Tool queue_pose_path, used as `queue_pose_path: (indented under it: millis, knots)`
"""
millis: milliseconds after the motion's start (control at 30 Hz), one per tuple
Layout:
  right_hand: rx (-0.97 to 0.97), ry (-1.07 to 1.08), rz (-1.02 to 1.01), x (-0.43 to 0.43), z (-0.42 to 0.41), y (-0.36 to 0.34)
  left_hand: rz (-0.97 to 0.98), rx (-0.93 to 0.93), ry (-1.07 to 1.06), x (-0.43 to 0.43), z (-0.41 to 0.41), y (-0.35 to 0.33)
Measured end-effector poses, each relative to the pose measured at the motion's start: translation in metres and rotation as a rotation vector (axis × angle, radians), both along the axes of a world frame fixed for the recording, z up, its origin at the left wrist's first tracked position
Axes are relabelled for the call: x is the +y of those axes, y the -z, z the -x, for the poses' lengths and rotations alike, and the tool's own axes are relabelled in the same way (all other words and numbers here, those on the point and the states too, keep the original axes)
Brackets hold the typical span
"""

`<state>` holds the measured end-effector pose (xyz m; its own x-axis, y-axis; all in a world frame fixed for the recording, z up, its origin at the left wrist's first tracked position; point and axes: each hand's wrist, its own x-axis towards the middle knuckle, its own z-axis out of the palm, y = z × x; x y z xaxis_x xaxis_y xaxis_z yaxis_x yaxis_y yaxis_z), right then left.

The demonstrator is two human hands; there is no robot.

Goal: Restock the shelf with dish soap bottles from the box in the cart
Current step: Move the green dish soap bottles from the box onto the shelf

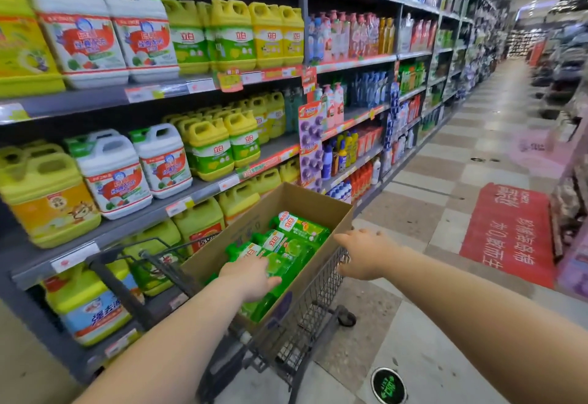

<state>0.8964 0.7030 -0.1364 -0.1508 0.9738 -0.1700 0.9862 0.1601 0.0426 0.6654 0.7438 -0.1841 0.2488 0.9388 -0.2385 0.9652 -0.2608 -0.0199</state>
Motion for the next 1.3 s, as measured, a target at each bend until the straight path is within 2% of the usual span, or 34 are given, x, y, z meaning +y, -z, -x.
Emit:
queue_pose_path:
  millis: [333, 633, 933, 1133, 1200, 1300]
  knots:
    - [-0.047, -0.062, 0.073, 0.141, -0.032, 0.016, 0.047, -0.028, -0.077, 0.132, -0.024, 0.037]
    - [-0.05, -0.212, 0.191, 0.265, -0.002, 0.054, 0.135, -0.04, -0.172, 0.204, -0.006, 0.071]
    - [-0.057, -0.502, 0.302, 0.355, 0.037, 0.095, 0.226, -0.064, -0.496, 0.216, 0.039, 0.112]
    - [-0.016, -0.669, 0.437, 0.407, 0.045, 0.128, 0.304, -0.135, -0.784, 0.212, 0.032, 0.133]
    - [0.021, -0.694, 0.492, 0.423, 0.048, 0.139, 0.301, -0.189, -0.877, 0.216, 0.02, 0.139]
    - [0.09, -0.719, 0.582, 0.44, 0.056, 0.16, 0.289, -0.366, -1.024, 0.223, 0.0, 0.15]
